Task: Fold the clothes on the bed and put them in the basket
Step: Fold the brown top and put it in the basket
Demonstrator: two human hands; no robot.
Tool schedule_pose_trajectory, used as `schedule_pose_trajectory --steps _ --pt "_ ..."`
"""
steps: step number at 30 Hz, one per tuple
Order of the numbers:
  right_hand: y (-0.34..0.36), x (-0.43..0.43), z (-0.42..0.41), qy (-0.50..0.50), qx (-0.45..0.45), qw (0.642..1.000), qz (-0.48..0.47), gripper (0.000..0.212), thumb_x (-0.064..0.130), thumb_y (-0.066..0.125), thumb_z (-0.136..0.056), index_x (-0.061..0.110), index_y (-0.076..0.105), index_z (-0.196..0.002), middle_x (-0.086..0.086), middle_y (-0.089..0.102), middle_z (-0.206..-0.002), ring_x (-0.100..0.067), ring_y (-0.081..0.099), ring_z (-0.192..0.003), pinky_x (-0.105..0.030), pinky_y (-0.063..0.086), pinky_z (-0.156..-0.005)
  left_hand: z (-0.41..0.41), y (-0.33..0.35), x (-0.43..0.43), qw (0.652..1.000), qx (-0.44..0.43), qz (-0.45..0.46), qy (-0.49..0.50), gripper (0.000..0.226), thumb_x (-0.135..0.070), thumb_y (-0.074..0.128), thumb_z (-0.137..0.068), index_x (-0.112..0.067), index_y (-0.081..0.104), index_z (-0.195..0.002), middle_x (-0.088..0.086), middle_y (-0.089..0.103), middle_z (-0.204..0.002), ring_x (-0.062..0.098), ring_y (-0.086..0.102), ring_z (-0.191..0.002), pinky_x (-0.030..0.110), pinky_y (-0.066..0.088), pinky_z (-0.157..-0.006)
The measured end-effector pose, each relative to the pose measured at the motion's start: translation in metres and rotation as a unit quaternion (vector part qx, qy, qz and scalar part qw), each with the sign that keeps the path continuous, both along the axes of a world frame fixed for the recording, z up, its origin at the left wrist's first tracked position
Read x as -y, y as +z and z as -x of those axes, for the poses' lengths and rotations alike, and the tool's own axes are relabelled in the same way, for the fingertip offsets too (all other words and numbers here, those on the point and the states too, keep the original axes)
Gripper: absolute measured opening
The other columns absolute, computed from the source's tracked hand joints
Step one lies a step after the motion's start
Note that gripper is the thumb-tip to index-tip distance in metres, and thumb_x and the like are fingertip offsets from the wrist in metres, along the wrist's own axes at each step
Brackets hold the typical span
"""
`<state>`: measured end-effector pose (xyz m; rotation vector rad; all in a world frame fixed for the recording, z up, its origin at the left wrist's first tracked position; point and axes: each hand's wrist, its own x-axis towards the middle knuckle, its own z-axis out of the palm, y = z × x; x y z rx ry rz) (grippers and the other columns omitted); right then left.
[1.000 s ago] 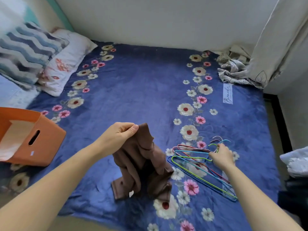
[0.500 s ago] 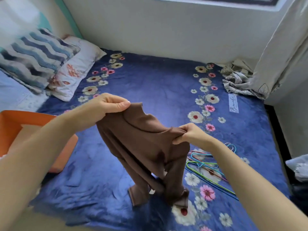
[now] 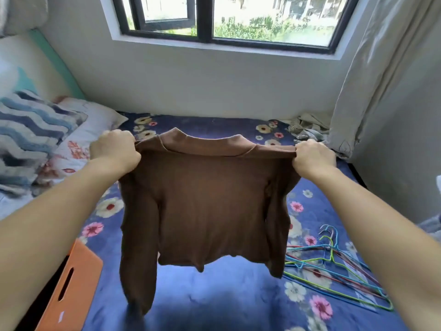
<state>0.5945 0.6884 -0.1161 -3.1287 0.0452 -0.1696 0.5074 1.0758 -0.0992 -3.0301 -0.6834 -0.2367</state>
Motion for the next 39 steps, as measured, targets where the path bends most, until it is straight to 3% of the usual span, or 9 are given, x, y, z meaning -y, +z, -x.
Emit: schedule_pose_trajectory --steps 2,4,7,11,16,23,29,35,39 --pt "0.011 -0.014 -0.017 -0.078 -0.016 0.983 -0.166 0.032 0.017 0.046 -0.084 0.01 0.064 -0.11 -0.016 0.063 -0.11 -0.038 0.061 -0.107 -0.042 0.051 -0.082 -0.018 0.003 -0.007 0.997 0.055 0.043 0.022 0.024 -0.012 0.053 -0.084 -0.014 0.068 -0.103 0.018 0.061 -0.102 0.042 0.059 -0.097 0.041 0.048 -0.078" --pt "0.023 -0.033 -0.033 -0.16 -0.059 0.871 -0.461 0.023 0.014 0.048 -0.089 0.01 0.067 -0.101 -0.012 0.065 -0.098 -0.041 0.066 -0.098 -0.049 0.06 -0.068 -0.037 0.006 -0.003 0.957 0.147 0.248 0.038 0.025 -0.009 0.049 -0.089 -0.016 0.067 -0.105 0.014 0.065 -0.101 0.04 0.063 -0.093 0.042 0.056 -0.075" --pt "0.03 -0.049 -0.057 -0.176 0.021 0.705 -0.687 0.024 0.008 0.044 -0.097 0.011 0.067 -0.103 -0.01 0.063 -0.107 -0.029 0.061 -0.091 -0.036 0.06 -0.058 -0.061 0.007 0.011 0.762 0.312 0.566 0.034 0.019 -0.014 0.046 -0.098 -0.025 0.061 -0.103 0.005 0.06 -0.101 0.026 0.063 -0.078 0.035 0.061 -0.059" --pt "0.009 -0.056 -0.04 -0.09 0.167 0.762 -0.619 0.018 0.019 0.047 -0.082 0.015 0.064 -0.079 0.007 0.057 -0.075 -0.013 0.046 -0.079 -0.025 0.042 -0.064 -0.057 -0.028 0.015 0.781 0.413 0.466 -0.047 0.026 -0.014 0.041 -0.087 -0.021 0.064 -0.096 0.004 0.064 -0.093 0.014 0.056 -0.085 0.035 0.05 -0.083" --pt "-0.078 -0.038 0.006 0.006 0.2 0.86 -0.47 0.034 0.005 0.044 -0.093 0.002 0.063 -0.121 -0.013 0.039 -0.151 -0.024 0.037 -0.139 -0.028 0.03 -0.112 0.002 -0.119 0.03 0.831 0.413 0.335 -0.163 0.036 -0.004 0.04 -0.092 0.009 0.054 -0.123 -0.011 0.044 -0.146 -0.001 0.042 -0.131 0.013 0.032 -0.105" --pt "-0.265 -0.001 0.109 0.071 -0.058 0.981 -0.169 0.061 -0.005 0.071 -0.065 0.007 0.065 -0.125 -0.012 0.044 -0.15 -0.049 0.047 -0.126 -0.053 0.035 -0.109 0.126 -0.315 0.022 0.944 0.065 0.305 -0.105 0.042 0.006 0.058 -0.075 -0.026 0.053 -0.102 0.0 0.03 -0.157 0.041 0.065 -0.093 0.046 0.054 -0.068" --pt "-0.376 0.01 0.193 0.104 -0.363 0.924 0.06 0.062 0.024 0.05 -0.095 0.018 0.027 -0.152 -0.009 0.008 -0.163 -0.037 0.014 -0.148 -0.04 0.014 -0.12 0.208 -0.413 0.048 0.917 -0.331 0.209 -0.079 0.053 -0.022 0.041 -0.099 -0.043 0.033 -0.147 0.009 -0.009 -0.163 0.03 0.051 -0.103 0.036 0.04 -0.1" --pt "-0.408 0.029 0.24 0.092 -0.436 0.888 0.112 0.067 0.024 0.043 -0.097 0.024 0.011 -0.156 -0.004 -0.001 -0.164 -0.032 -0.003 -0.15 -0.041 0.011 -0.121 0.25 -0.445 0.06 0.893 -0.401 0.192 -0.077 0.061 -0.021 0.036 -0.099 -0.046 0.017 -0.151 0.01 -0.017 -0.161 0.03 0.04 -0.109 0.033 0.034 -0.105" --pt "-0.42 0.024 0.245 -0.045 -0.466 0.883 -0.044 0.064 0.016 0.05 -0.091 0.012 0.027 -0.15 -0.017 0.017 -0.159 -0.036 0.027 -0.141 -0.041 0.029 -0.114 0.244 -0.459 0.07 0.877 -0.276 0.351 0.176 0.055 -0.009 0.051 -0.088 -0.017 0.038 -0.142 0.019 0.011 -0.157 0.043 0.04 -0.129 0.044 0.036 -0.106"
